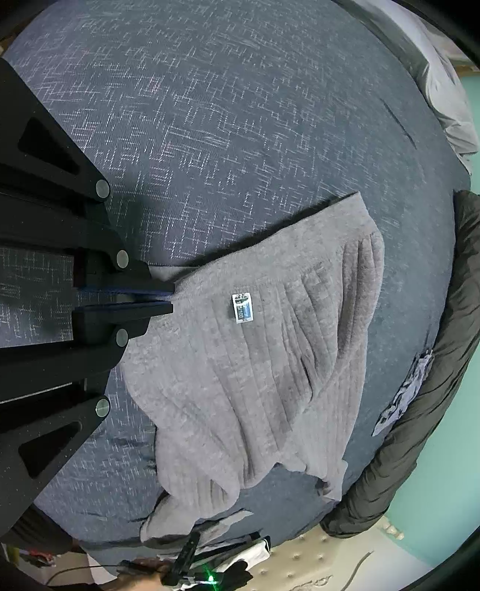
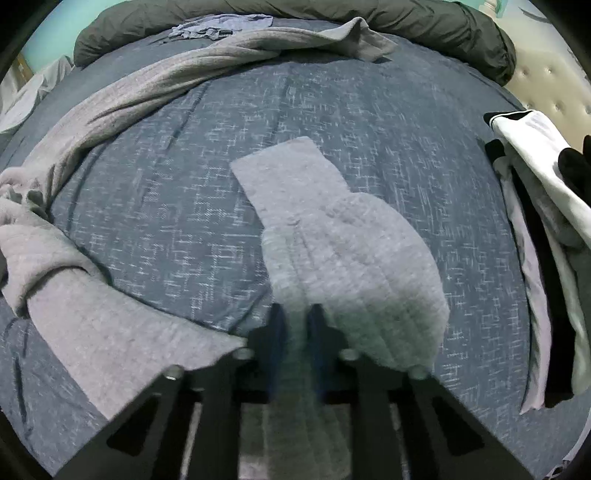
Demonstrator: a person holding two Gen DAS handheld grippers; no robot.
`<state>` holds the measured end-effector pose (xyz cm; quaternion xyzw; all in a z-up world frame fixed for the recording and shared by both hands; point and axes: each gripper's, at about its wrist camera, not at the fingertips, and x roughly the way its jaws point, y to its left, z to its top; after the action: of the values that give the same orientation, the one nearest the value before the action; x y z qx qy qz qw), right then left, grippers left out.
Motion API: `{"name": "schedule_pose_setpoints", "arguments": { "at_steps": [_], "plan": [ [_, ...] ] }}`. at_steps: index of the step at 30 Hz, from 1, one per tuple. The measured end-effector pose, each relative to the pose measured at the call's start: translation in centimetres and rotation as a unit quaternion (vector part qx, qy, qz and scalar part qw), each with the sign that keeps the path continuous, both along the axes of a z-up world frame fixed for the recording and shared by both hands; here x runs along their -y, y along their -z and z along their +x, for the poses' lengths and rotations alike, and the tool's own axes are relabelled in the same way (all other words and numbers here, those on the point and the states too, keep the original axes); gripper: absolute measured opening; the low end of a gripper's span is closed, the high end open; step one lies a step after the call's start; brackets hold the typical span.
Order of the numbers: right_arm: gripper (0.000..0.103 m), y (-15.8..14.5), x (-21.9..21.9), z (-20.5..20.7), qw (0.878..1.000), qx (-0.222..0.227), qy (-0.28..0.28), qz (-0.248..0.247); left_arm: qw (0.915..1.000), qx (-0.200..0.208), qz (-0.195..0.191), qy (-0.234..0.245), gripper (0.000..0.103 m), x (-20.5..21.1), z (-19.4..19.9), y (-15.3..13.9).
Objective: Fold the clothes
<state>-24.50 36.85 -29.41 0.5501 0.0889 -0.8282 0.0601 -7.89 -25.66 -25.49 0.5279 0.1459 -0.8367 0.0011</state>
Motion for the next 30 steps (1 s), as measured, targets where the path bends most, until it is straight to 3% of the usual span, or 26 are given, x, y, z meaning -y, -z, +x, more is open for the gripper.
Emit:
{"name": "schedule_pose_setpoints", "arguments": {
  "at_steps": [3,9,13,16,26,30],
  "plan": [
    [0.003,-1.5,-0.8,0.6,1.0,-0.026,0.001,-0.004,1.0,0.001,0.0,-0.002,0.004,-0.2,0.0,0.0],
    [0.003,-8.1,-4.2,2.2,0.991,-0.105,0.023,-0.079,1.0,0.002,0.004,-0.005,0.004,-0.7,0.2,-0.6],
    [0.003,-10.6,-7.6,5.3,0.984,-0.128,0.024,-0.124,1.0,0.0,0.002,-0.005,0.004,-1.1,0.4,-1.1],
    [0.003,-10.1,-9.6,7.8,0.984,-0.123,0.03,-0.126,1.0,0.0,0.003,-0.008,0.004,-1.2,0.5,-1.3],
    [0.004,-3.9,-16.5,16.2,0.985,-0.051,0.078,-0.146,1.0,-0.006,0.0,-0.008,0.004,-2.1,1.1,-3.0],
    [0.005,-4.6,-17.5,17.6,0.984,-0.055,0.092,-0.141,0.9999,-0.01,-0.003,-0.007,0.004,-2.1,1.2,-3.8]
  ]
}}
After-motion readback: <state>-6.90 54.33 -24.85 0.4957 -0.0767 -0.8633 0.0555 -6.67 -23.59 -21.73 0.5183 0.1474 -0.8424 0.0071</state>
